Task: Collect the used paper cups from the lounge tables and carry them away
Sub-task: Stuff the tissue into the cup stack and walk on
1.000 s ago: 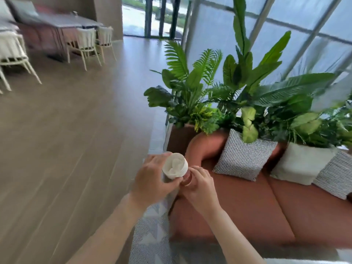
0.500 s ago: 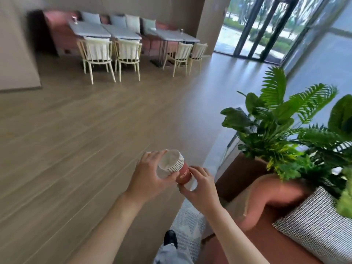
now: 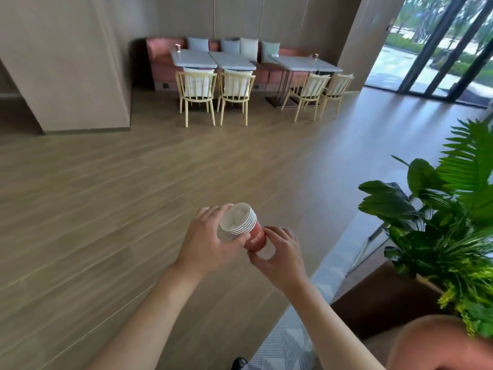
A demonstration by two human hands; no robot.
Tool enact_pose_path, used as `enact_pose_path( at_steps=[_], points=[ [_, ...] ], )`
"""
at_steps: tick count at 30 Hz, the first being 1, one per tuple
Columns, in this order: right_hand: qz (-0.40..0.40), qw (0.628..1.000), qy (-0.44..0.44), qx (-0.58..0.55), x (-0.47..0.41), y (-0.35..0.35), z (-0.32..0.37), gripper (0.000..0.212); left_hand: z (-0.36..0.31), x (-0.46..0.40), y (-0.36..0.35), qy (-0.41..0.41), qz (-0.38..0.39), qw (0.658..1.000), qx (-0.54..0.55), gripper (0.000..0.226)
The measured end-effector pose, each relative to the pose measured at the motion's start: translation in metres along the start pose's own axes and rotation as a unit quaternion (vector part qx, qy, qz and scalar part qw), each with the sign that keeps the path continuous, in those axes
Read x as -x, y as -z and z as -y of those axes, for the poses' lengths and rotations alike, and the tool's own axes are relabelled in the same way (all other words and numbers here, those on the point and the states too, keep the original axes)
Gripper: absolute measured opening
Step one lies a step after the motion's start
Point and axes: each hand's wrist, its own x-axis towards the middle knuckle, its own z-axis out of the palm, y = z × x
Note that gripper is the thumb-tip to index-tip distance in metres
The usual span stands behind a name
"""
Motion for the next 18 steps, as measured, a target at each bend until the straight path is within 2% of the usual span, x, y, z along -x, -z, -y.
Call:
enact_pose_path(
  at_steps=[11,18],
  points=[
    [0.028,0.997,0.038,-0.057,-0.109,0.022,-0.072,0.053,-0.017,-0.097,-0.052,0.019,-0.027,0.999,-0.025,0.079],
    [0.045,0.993,0.053,-0.092,-0.171,0.01,-0.085,0.053,-0.006,-0.144,-0.057,0.053,-0.031,0.998,-0.024,0.08]
  ],
)
